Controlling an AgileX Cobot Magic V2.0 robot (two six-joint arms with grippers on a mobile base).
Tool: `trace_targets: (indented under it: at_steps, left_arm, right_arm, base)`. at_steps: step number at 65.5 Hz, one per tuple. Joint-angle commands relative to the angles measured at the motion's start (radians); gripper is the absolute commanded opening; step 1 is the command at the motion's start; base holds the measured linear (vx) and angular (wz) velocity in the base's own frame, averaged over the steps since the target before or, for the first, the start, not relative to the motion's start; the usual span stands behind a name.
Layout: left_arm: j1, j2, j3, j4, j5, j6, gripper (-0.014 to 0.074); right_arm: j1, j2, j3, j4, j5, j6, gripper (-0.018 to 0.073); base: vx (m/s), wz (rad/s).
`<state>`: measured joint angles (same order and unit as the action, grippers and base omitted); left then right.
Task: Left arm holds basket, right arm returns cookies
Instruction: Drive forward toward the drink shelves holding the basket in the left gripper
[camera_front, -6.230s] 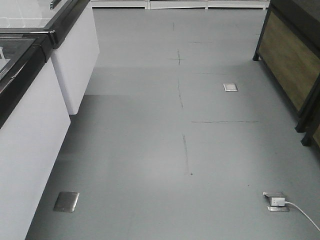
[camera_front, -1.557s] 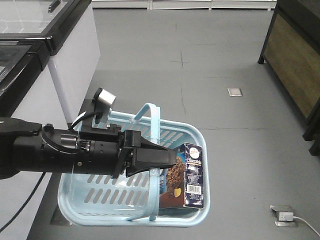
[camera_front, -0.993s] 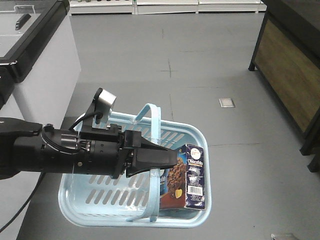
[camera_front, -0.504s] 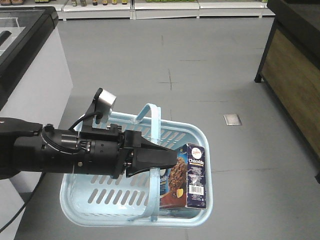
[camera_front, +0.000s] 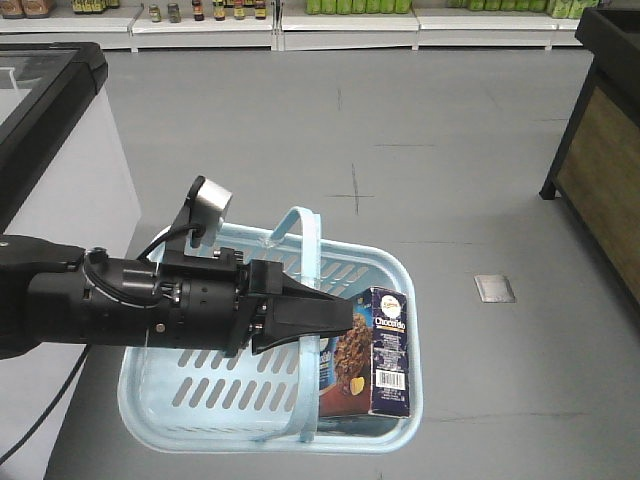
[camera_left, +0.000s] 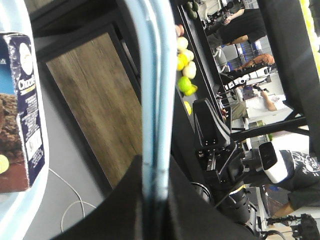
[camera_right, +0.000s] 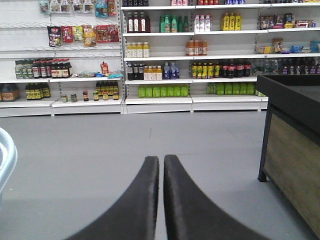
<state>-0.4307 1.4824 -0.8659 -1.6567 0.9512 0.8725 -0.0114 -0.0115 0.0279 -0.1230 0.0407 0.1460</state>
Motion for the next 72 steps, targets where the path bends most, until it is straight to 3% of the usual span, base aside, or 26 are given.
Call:
trace_targets:
  at_steps: [1, 72]
  left_arm:
    - [-0.006, -0.043, -0.036, -0.122, 0.055, 0.021, -0.0003]
    - [-0.006, -0.043, -0.036, -0.121, 0.053, 0.022, -0.0003]
  right_arm:
    - [0.001, -0.012, 0.018, -0.006, -0.072, -0.007, -0.0009]
    - [0.001, -0.012, 0.018, -0.006, -0.072, -0.007, -0.0009]
  base:
    - [0.48, -0.01]
    - [0.52, 0.01]
